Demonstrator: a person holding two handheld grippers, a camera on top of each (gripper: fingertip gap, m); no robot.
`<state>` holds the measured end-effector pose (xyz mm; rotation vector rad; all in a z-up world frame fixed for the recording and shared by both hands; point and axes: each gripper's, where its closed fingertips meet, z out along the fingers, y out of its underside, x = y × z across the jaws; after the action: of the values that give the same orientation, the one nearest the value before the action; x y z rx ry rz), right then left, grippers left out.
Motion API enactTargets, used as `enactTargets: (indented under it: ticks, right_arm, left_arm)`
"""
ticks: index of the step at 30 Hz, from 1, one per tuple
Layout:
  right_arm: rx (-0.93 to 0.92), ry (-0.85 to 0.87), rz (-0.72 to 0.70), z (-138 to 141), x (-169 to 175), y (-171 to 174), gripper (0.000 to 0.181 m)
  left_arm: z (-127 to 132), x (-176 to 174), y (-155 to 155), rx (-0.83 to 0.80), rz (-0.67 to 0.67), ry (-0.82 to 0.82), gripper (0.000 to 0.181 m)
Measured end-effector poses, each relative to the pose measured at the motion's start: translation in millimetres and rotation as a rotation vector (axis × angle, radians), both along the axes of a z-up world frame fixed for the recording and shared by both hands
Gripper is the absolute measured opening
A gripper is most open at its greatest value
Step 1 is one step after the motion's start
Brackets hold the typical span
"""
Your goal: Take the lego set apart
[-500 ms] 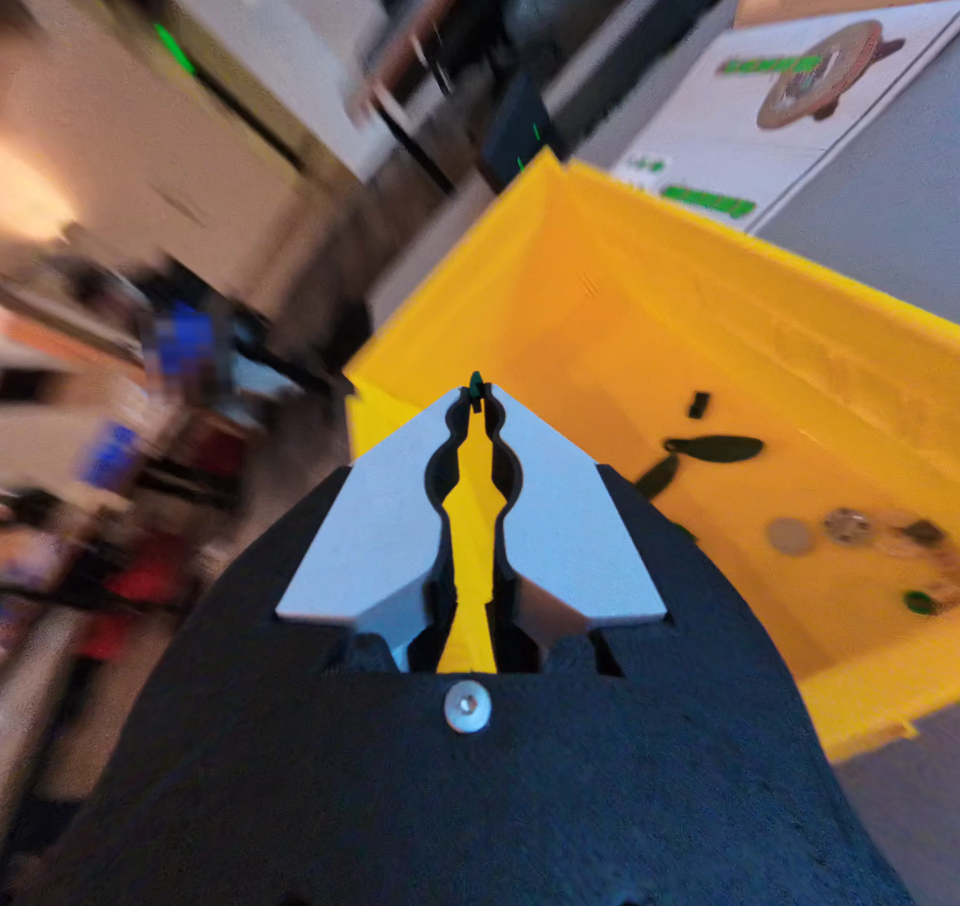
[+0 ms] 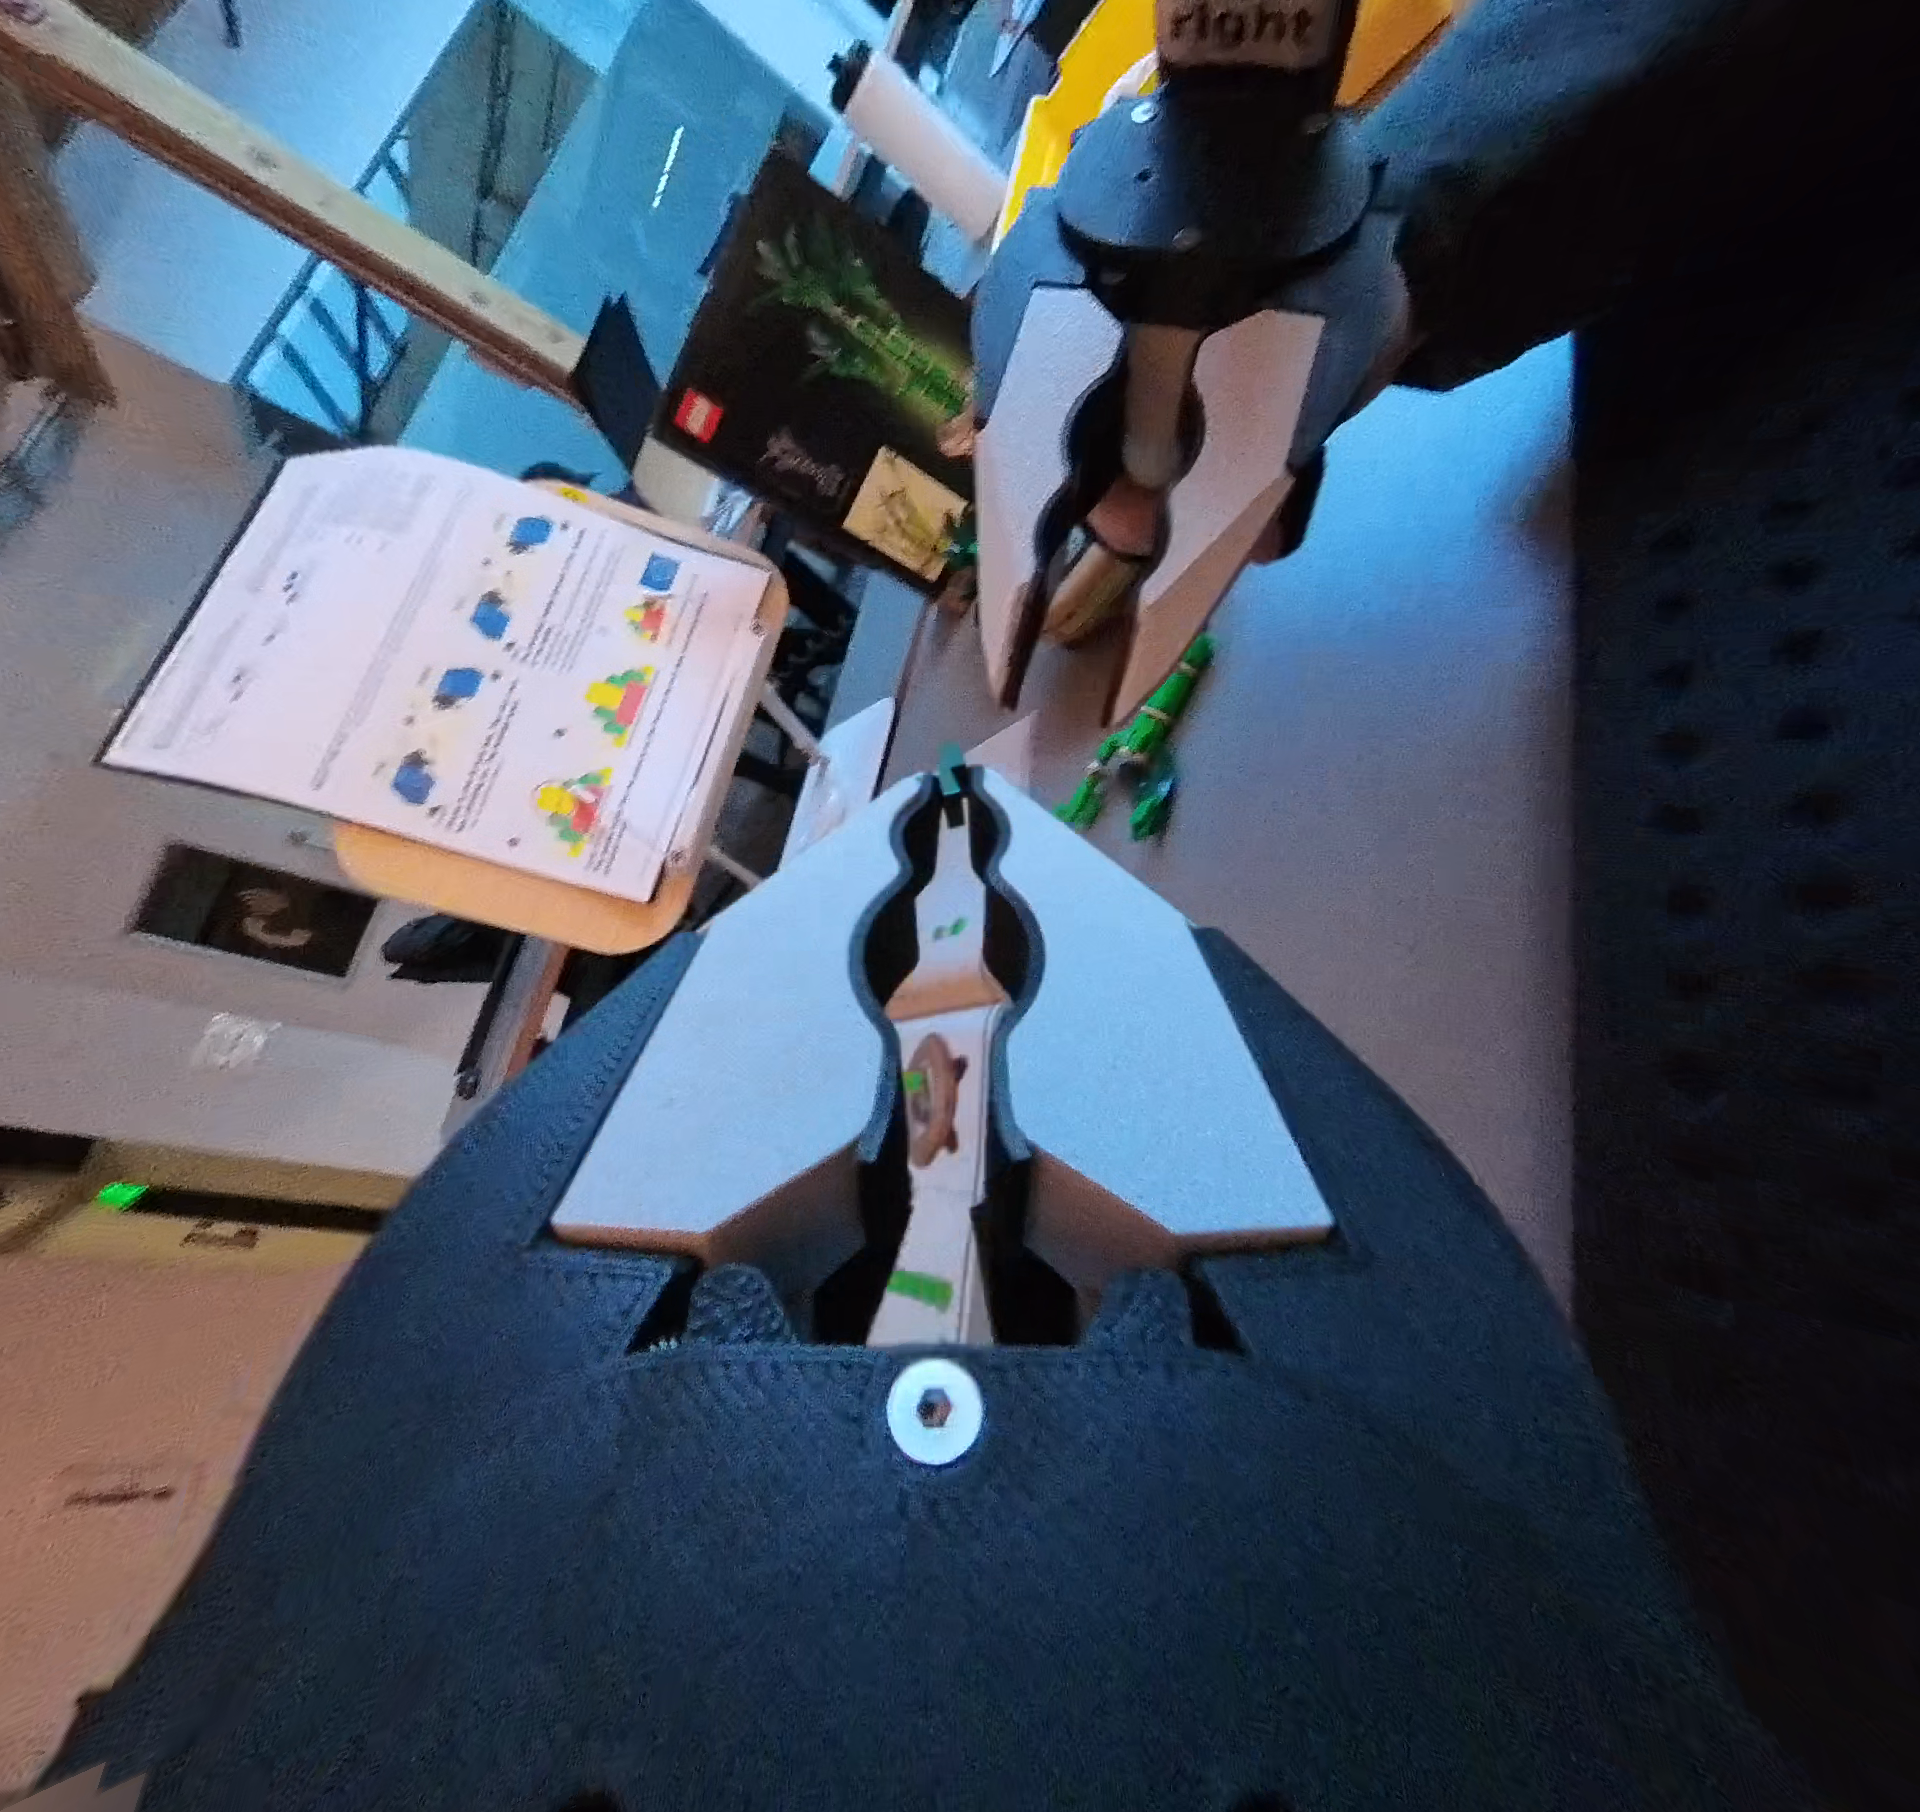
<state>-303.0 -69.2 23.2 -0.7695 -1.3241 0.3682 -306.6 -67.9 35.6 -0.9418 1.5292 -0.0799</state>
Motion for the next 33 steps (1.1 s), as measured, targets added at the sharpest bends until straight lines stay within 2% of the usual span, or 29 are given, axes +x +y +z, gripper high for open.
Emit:
enactTargets:
  ticks: [6,9,13,19,22,24,26,28,31,33]
  right_arm:
    - [-0.020,0.058,0.053,14,7,-11,0.011]
    - [-0.044,0.039,0.119,14,6,-22,0.007]
    - [-0.050,0.016,0.138,11,4,-26,0.003]
    - [-0.049,0.027,0.117,11,6,-21,0.002]
    - [-0.066,0.043,0.062,8,6,-9,0.003]
    - [-0.097,0.061,-0.013,5,9,8,0.018]
    - [-0.167,0.058,-0.071,-1,15,26,0.022]
    - [-0.248,0.070,-0.125,-5,21,42,0.023]
    - [-0.354,0.098,-0.150,-12,25,55,0.023]
    - [-0.418,0.092,-0.153,-21,24,62,0.025]
  left_arm:
    - [-10,26,-18,-0.050,-0.113,0.032,0.003]
    - [-13,31,-24,-0.028,-0.146,0.049,0.003]
    - [-14,32,-27,-0.053,-0.167,0.053,0.003]
    - [-13,32,-22,-0.018,-0.140,0.040,0.004]
    - [-18,28,-14,-0.076,-0.100,0.020,0.003]
    - [-20,12,2,-0.142,-0.032,-0.016,0.003]
    - [-22,-22,23,-0.255,0.060,-0.085,0.003]
    - [-35,-61,35,-0.583,0.072,-0.156,0.003]
    - [-16,-121,62,-0.986,0.050,-0.470,0.003]
    - [3,-155,76,-1.092,0.015,-0.680,0.002]
